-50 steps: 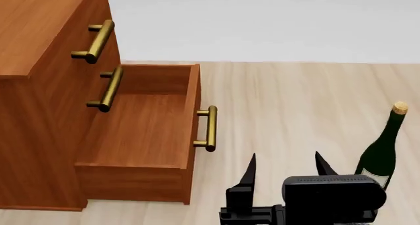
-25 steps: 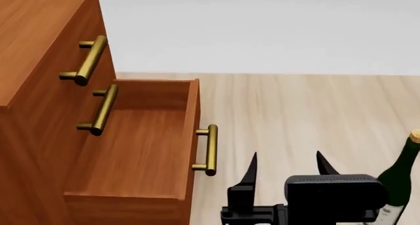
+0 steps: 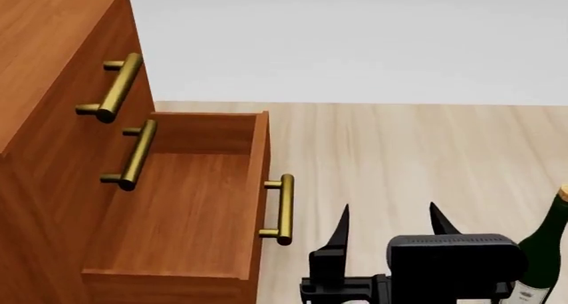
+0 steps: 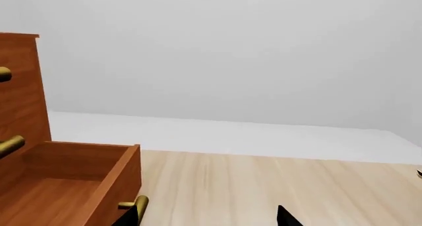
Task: Put the wine bottle in the bottom drawer of the cabinet.
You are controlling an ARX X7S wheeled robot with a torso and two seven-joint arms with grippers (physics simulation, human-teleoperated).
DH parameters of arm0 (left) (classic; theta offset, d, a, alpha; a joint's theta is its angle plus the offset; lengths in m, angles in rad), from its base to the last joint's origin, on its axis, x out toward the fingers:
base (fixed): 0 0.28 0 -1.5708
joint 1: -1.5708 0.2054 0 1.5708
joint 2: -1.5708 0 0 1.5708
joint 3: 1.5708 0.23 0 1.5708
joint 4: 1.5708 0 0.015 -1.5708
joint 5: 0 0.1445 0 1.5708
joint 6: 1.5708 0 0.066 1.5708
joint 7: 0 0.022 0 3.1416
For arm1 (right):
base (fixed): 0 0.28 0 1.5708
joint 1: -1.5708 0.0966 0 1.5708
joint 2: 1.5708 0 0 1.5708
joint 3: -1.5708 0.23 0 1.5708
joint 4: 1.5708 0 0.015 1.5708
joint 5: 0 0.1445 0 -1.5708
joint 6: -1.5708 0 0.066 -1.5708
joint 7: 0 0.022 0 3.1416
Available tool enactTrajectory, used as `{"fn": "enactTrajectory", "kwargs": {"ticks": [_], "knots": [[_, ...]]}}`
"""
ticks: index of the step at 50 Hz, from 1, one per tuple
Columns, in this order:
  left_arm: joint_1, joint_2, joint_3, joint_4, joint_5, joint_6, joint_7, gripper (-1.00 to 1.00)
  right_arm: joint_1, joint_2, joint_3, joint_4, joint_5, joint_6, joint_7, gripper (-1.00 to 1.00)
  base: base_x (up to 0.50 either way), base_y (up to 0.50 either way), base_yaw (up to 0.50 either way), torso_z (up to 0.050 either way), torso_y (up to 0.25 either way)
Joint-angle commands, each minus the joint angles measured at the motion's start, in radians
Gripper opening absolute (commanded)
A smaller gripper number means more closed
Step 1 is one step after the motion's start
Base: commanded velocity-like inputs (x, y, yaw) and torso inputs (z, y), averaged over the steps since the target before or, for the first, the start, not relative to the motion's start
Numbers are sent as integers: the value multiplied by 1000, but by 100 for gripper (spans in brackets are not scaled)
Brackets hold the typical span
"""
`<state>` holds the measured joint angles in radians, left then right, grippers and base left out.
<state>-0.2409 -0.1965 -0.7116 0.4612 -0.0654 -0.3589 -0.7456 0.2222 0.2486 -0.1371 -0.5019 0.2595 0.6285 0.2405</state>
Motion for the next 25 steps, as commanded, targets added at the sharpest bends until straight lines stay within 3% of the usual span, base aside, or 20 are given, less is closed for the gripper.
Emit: {"fn": "enactTrajectory", "kwargs": {"ticks": [1,7,19,25], "knots": [[2,-2,3,-9,-3,10,-2,100,2,2,-1,0,7,-1,3,100,238,0,0,0,0],[5,-6,7,0,-2,-1,-3,100,16,-3,30,-41,63,70,7,100,244,0,0,0,0],[17,-7,17,-1,-6,30,6,100,274,-12,244,-228,359,622,88,100,21,0,0,0,0],[17,-12,24,-4,0,28,3,100,371,-9,279,-261,417,763,117,100,0,0,0,0,0]]}}
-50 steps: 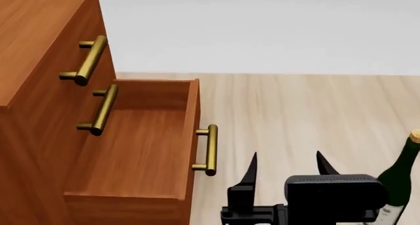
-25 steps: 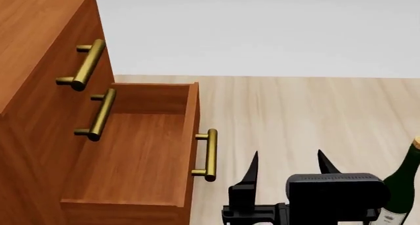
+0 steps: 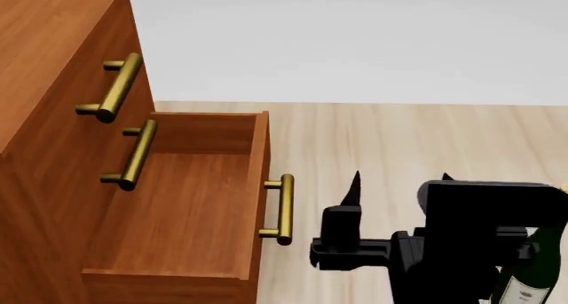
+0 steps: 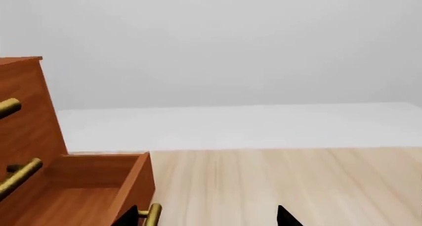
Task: Put the wine bottle in the bottom drawer of the cabinet.
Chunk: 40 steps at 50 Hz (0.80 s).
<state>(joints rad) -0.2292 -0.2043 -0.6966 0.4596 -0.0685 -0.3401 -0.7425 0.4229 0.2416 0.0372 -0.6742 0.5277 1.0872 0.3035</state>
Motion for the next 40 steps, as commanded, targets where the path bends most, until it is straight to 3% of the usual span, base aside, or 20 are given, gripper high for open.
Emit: {"fn": "enactTrajectory", "kwargs": {"ticks": [1,4,7,10,11,14,15,19,22,25,31,35,40], "knots": [[6,-4,6,2,0,8,1,100,187,-6,116,-94,162,330,57,100,0,0,0,0,0],[35,21,5,-56,4,102,4,100,216,-3,133,-96,171,365,72,100,0,0,0,0,0],[9,-5,12,13,0,-3,-2,100,241,-2,176,-101,194,405,78,100,0,0,0,0,0],[41,23,9,-50,3,102,3,100,247,7,206,-108,210,426,83,100,0,0,0,0,0],[28,9,11,-21,2,56,1,100,250,6,220,-109,217,438,86,100,0,0,0,0,0],[43,23,8,-46,1,100,2,100,253,17,246,-112,226,447,94,100,0,0,0,0,0],[19,0,9,-1,-5,23,-2,100,254,17,258,-112,233,453,95,100,0,0,0,0,0],[10,-9,10,15,-7,-6,-6,100,254,34,283,-122,259,472,115,100,0,0,0,0,0],[27,6,8,-24,-6,56,-3,100,256,51,317,-115,331,480,163,100,0,0,0,0,0],[8,-11,10,-1,-11,8,-5,100,239,63,348,-107,406,476,213,100,0,0,0,0,0],[11,-12,13,-1,-11,11,-5,100,205,86,380,-107,441,457,238,100,0,0,0,0,0],[42,15,8,-65,-9,116,0,100,182,100,405,-117,472,463,258,100,0,0,0,0,0],[57,23,5,-25,-13,94,-4,100,152,125,444,-124,519,465,285,100,0,0,0,0,0]]}}
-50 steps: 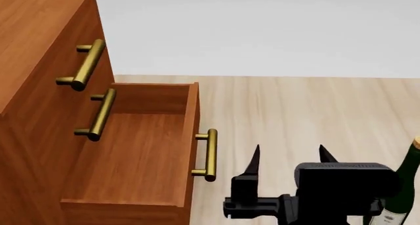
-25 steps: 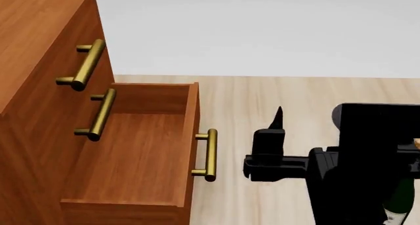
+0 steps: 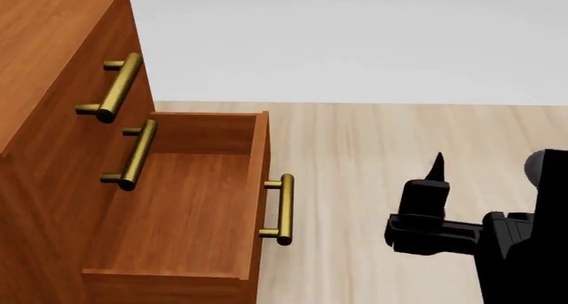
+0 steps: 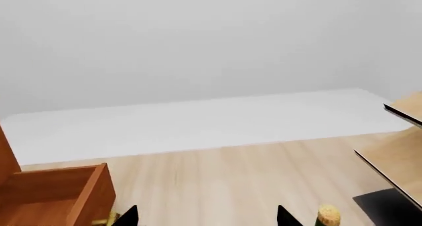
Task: Put the wine bottle in the bottom drawer of the cabinet.
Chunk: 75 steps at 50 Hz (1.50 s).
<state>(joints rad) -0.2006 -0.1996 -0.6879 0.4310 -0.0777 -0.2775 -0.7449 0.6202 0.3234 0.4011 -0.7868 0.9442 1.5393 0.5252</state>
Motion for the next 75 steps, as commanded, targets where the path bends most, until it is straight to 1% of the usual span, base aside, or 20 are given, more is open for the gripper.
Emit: {"fn": "enactTrajectory", "kwargs": {"ticks": [1,12,15,18,19,21,29,37,50,53,65,75], "knots": [[32,21,-4,2,-2,38,-3,100,-50,48,88,-11,111,11,68,100,0,0,0,0,0],[37,17,-1,55,-9,-13,-11,100,-133,94,117,0,107,-52,67,100,0,0,0,0,0],[-5,-17,6,52,-11,-65,-14,100,-158,105,124,7,100,-72,62,100,0,0,0,0,0],[-12,-23,8,29,-10,-52,-15,100,-183,114,136,12,97,-86,57,100,0,0,0,0,0],[14,0,3,15,-9,-1,-12,100,-190,120,142,13,96,-90,55,100,0,0,0,0,0],[27,10,2,13,-9,15,-12,100,-196,124,149,15,98,-92,57,100,0,0,0,0,0],[35,12,6,29,-7,7,-17,100,-248,140,127,61,44,-156,30,100,0,0,0,0,0],[45,12,5,79,-16,-34,-22,100,-266,149,105,109,13,-197,10,100,0,0,0,0,0],[47,7,6,87,-20,-44,-27,100,-195,177,34,186,-23,-205,19,100,0,0,0,0,0],[49,9,6,74,-23,-27,-24,100,-179,183,0,227,-46,-223,9,100,0,0,0,0,0],[49,4,6,83,-25,-38,-32,100,-94,197,-118,373,-122,-264,-2,100,0,0,0,0,0],[48,2,10,70,-24,-27,-36,100,-92,195,-125,443,-139,-294,-16,100,0,0,0,0,0]]}}
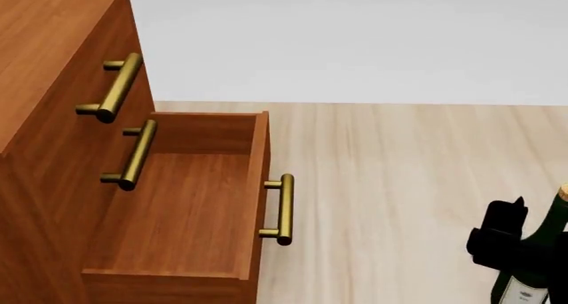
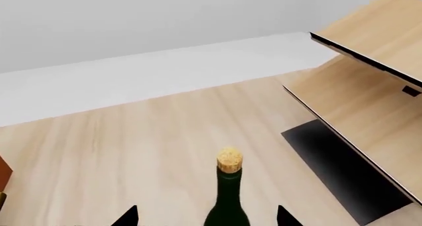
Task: Put the wine bottle in the bottom drawer of the cabinet.
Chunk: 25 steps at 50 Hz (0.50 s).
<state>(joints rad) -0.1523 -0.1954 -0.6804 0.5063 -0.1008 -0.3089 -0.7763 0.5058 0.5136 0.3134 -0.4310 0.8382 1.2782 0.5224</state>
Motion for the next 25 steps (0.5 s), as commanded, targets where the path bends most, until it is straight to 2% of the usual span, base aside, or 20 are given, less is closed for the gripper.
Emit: {"fn": "enactTrajectory", "kwargs": {"ticks": [1,25], "knots": [[0,-4,3,-3,-1,1,-5,100,24,4,-38,92,-34,-33,-14,100,0,0,0,0,0],[6,-7,5,-6,-8,11,-11,100,90,13,-135,284,-118,-118,-52,100,0,0,0,0,0]]}}
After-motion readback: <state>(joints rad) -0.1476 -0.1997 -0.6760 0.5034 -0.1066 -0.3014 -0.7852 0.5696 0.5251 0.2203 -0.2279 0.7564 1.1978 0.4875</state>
